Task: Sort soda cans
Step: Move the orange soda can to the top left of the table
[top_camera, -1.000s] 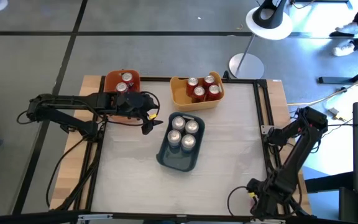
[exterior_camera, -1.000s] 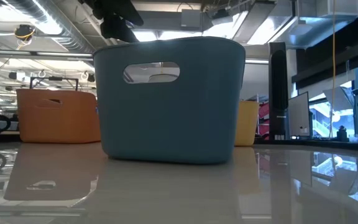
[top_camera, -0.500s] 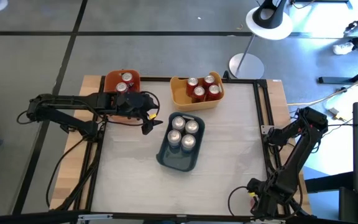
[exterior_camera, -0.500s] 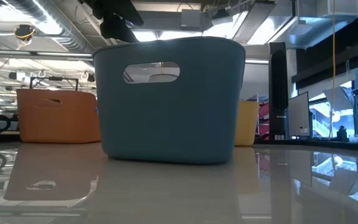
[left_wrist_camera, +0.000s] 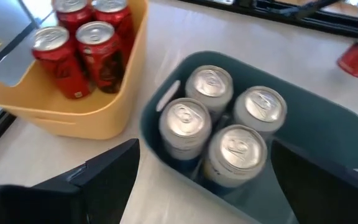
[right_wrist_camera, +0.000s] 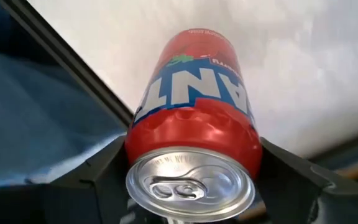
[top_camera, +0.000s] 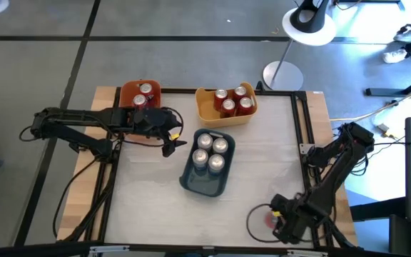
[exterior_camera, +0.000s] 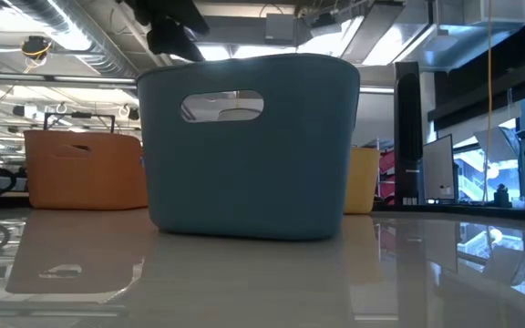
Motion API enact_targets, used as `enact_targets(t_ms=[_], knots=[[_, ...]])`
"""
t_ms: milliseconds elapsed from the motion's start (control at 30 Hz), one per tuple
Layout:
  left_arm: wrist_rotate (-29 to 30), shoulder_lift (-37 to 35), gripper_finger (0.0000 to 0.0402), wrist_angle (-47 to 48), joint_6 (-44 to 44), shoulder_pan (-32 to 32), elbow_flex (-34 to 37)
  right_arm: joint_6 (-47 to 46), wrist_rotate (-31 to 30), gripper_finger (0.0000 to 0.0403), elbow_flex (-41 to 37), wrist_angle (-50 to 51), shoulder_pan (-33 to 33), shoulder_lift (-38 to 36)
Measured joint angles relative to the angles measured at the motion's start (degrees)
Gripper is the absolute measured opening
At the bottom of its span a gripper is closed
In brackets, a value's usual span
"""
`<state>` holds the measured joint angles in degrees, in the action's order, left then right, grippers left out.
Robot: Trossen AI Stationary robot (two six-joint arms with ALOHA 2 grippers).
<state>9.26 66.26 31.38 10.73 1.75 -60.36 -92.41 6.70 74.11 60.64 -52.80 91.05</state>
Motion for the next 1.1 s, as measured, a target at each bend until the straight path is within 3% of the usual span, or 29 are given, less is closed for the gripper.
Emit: enact_targets(t_ms=[233, 433, 667, 900, 1100], knots=[[-0.04, 0.0, 0.0349, -0.91, -0.47, -3.92, 0.0, 16.35, -12.91, 0.0275, 7.95, 5.9, 8.37, 0.0], [-0.06, 0.0, 0.0346, -3.21, -0.36, -6.36, 0.0, 31.43, -23.04, 0.0275, 12.43, 4.02, 14.87, -0.03], [-0.09, 0.0, 0.0302, -4.12, 1.15, -8.14, -0.02, 48.54, -26.38, 0.0275, 12.63, -4.2, 21.23, -0.07], [-0.09, 2.34, 0.0248, -8.18, 1.23, -9.42, -0.02, 63.77, -36.67, 0.0275, 12.63, -13.8, 27.89, -0.04], [-0.07, 5.85, 0.0198, -9.35, 1.04, -9.26, -0.02, 71.97, -33.19, 0.0275, 12.59, -19.38, 31.21, -0.06]])
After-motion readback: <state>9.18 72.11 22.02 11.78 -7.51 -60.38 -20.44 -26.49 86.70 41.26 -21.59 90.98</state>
